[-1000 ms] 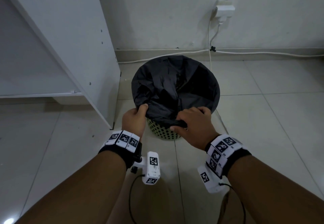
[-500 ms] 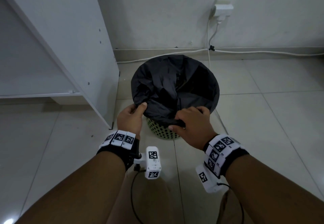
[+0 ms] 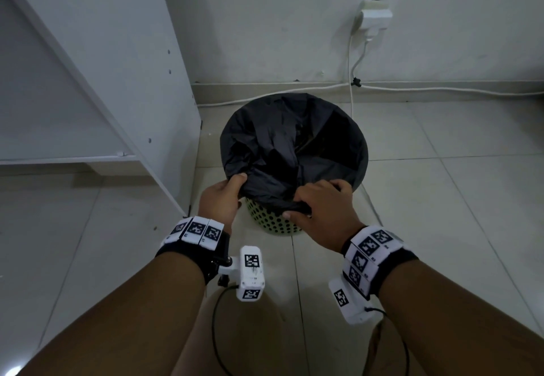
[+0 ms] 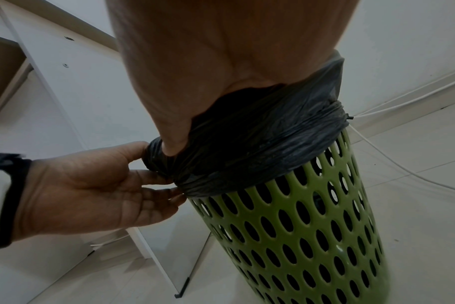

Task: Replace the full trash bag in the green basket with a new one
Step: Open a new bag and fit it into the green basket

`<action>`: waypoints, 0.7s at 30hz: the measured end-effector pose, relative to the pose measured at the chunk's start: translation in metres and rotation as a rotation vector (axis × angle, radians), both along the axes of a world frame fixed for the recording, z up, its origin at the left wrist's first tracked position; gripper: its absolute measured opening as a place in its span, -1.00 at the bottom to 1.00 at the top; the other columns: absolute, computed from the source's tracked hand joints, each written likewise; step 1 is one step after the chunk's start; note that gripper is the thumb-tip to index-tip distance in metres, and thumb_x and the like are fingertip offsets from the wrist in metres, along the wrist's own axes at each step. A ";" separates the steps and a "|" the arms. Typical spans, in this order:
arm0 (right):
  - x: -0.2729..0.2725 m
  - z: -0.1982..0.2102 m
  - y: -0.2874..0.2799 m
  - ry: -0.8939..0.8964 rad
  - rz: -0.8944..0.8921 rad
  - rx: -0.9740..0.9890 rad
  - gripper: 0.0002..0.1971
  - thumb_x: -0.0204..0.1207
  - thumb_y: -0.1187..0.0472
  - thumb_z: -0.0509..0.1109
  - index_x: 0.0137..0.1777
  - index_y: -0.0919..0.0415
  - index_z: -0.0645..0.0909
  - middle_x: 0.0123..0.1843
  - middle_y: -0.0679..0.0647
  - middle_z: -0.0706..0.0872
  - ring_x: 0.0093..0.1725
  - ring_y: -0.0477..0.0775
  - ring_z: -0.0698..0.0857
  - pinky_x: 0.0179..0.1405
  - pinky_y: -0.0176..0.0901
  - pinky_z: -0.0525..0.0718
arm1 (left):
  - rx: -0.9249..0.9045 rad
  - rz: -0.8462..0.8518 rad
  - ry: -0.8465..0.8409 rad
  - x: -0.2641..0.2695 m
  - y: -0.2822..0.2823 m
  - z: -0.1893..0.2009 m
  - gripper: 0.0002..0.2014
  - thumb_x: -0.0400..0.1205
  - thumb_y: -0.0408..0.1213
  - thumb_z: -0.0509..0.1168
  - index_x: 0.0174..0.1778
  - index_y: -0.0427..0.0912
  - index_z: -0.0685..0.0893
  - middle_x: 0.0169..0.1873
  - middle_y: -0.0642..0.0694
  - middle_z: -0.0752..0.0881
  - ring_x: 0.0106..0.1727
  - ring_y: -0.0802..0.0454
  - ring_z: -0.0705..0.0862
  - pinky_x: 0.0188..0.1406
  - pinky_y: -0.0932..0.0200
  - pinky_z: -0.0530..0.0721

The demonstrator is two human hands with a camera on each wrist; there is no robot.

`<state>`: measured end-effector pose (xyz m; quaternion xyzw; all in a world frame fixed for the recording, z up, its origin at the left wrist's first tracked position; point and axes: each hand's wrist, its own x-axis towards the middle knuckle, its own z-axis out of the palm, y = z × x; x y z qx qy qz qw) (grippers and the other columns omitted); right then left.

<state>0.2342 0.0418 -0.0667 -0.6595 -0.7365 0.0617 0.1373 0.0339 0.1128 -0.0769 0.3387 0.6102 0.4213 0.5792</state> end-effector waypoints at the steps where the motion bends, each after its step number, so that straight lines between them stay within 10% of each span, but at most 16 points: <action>1: 0.000 0.000 0.000 0.002 0.000 0.006 -0.62 0.46 -0.38 0.17 -0.16 -0.09 0.53 -0.25 -0.17 0.57 -0.05 -0.01 0.62 0.29 0.05 0.20 | -0.013 -0.002 -0.039 0.000 -0.001 0.000 -0.85 0.52 -0.02 0.48 -0.23 -0.01 0.83 -0.12 -0.01 0.87 0.06 -0.03 0.83 0.16 0.00 0.73; 9: 0.001 -0.002 0.002 -0.006 0.005 0.008 -0.59 0.47 -0.39 0.13 -0.14 -0.08 0.55 -0.22 -0.15 0.60 -0.04 -0.01 0.61 0.28 0.03 0.19 | 0.095 0.154 -0.160 0.010 -0.010 -0.001 -0.69 0.61 -0.26 0.49 0.27 -0.14 0.77 -0.05 0.05 0.82 0.02 0.22 0.76 -0.21 0.55 0.62; 21: 0.000 0.000 0.002 -0.002 0.002 0.008 -0.56 0.45 -0.40 0.10 -0.13 -0.07 0.56 -0.21 -0.15 0.62 -0.02 0.00 0.62 0.27 0.03 0.18 | 0.020 0.149 -0.128 0.009 0.001 0.002 -0.71 0.57 -0.25 0.51 0.15 -0.33 0.80 -0.04 -0.13 0.84 0.05 -0.01 0.78 0.15 0.17 0.63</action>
